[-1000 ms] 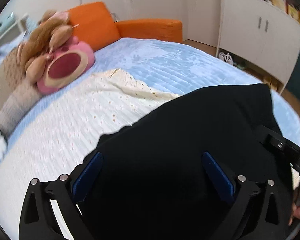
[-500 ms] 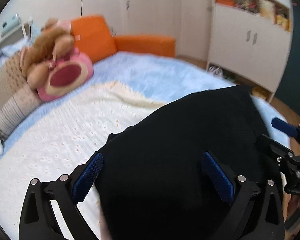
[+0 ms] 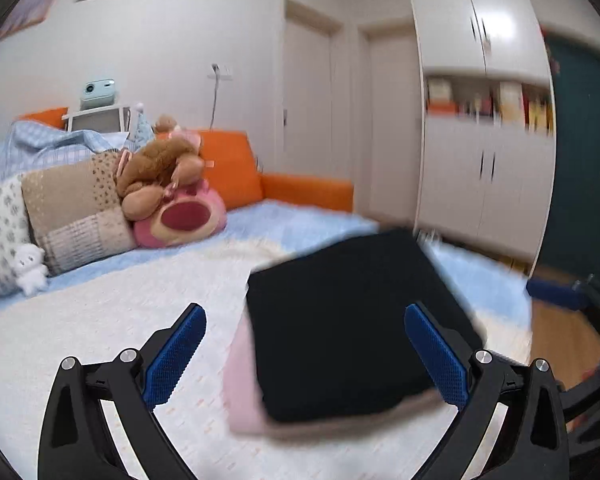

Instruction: Fold large clothes

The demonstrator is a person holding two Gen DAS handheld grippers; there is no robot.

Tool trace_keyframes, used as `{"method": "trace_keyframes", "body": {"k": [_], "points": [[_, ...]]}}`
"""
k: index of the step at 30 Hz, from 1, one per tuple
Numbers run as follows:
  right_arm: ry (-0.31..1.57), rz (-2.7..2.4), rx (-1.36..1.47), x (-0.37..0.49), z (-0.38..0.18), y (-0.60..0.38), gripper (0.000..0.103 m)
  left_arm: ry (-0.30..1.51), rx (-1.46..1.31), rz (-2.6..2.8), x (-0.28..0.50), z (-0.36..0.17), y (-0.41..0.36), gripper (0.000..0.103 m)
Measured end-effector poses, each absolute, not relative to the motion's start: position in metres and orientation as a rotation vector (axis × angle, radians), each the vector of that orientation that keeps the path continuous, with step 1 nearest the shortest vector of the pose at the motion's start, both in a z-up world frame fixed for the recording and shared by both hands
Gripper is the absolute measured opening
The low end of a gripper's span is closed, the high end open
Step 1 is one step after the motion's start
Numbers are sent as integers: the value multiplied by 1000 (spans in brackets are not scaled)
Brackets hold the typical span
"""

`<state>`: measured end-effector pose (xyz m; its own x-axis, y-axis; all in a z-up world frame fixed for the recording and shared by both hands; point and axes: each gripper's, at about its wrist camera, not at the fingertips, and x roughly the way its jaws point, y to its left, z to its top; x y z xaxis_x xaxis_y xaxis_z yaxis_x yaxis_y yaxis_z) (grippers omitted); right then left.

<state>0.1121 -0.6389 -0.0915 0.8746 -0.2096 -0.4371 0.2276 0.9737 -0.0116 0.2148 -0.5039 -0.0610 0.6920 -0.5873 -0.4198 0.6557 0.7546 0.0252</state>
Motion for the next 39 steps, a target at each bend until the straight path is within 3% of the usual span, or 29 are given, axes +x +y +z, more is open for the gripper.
{"method": "trace_keyframes", "body": {"k": [12,39], "points": [[434,-281,151,97,-161,-653,98,501,252,-631,213,-119,-514,101],[446,-274,108,97,-177,-662,98,598,160,-590,213,-143,-535,101]]}}
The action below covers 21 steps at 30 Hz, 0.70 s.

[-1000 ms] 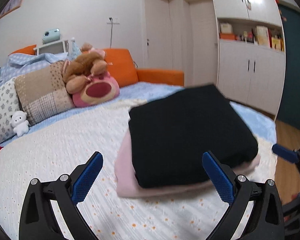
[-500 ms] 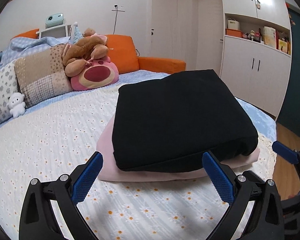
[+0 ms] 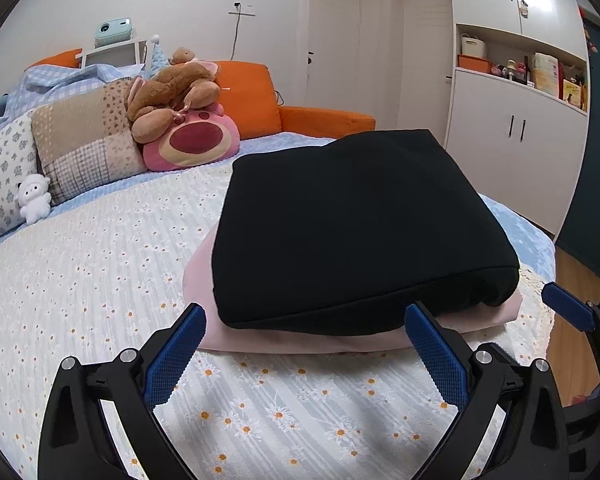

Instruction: Fold large clothes

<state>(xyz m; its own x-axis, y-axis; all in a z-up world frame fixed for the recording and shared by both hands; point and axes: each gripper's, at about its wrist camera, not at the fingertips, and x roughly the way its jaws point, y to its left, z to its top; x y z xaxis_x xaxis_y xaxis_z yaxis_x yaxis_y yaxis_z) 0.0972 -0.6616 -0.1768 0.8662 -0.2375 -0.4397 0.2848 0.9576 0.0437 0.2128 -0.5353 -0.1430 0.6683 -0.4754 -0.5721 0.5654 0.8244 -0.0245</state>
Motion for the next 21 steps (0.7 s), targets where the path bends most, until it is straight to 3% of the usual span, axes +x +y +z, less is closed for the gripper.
{"method": "trace_keyframes", "body": {"k": [21], "points": [[424,-294,125,94,-170,-671,98,608,162,-536,214,-146,-521,101]]}}
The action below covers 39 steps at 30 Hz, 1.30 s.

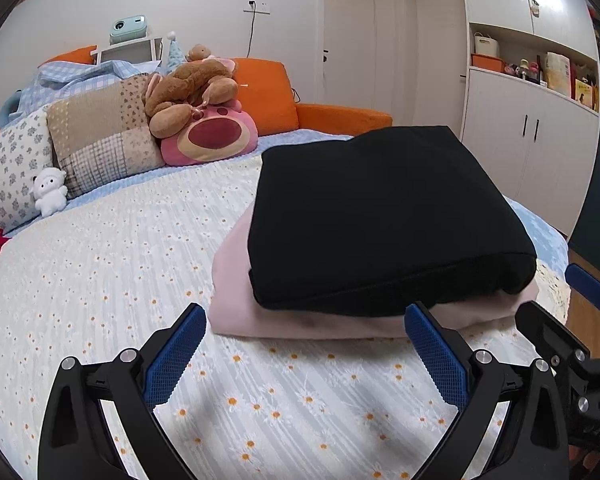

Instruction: Fold large clothes

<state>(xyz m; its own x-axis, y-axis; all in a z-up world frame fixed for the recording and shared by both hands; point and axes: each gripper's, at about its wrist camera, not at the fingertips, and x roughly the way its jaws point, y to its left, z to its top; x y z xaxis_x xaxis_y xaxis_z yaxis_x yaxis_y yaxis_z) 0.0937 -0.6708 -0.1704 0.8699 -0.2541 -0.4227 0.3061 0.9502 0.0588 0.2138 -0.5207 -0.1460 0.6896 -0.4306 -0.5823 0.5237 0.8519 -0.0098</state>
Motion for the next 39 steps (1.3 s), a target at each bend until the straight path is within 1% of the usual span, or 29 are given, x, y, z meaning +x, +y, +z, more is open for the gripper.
{"method": "trace_keyframes", "body": {"k": [21,39], "points": [[412,-289,126,95,-168,-673,98,580,165,-554,208,-138,-524,101],[428,-288,147,99,-179,-682,98,607,165,-550,205,-151,-534,101]]}}
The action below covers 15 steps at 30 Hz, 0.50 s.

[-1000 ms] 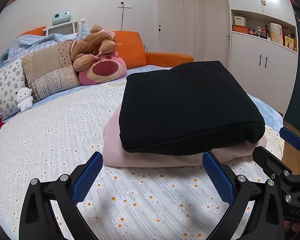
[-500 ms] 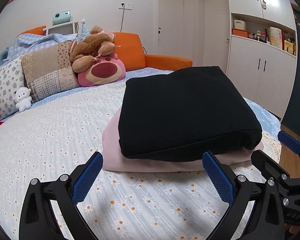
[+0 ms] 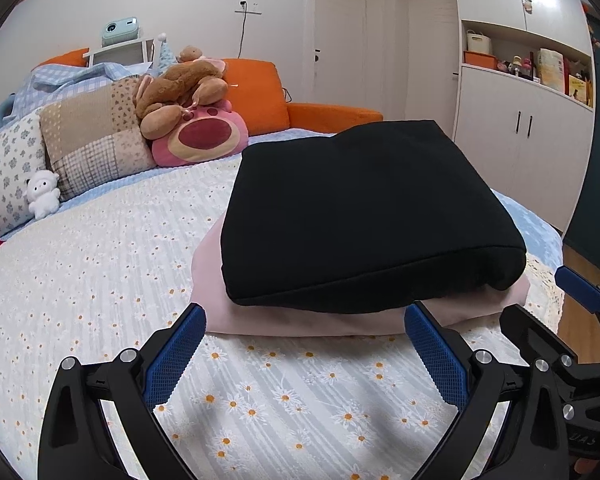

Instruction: Fold large clothes

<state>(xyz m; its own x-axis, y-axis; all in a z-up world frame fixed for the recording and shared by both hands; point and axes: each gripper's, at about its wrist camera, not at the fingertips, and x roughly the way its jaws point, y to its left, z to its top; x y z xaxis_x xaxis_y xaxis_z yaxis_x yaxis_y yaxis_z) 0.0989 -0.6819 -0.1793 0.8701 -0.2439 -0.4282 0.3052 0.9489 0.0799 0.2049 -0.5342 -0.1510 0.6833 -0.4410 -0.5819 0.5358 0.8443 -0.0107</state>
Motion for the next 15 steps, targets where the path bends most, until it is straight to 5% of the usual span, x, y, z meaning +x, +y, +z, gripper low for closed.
{"method": "trace_keyframes", "body": {"k": [15], "points": [[427,-286,145,99,-182,-686,98,624,173,-520,210,-159,-540,101]]}}
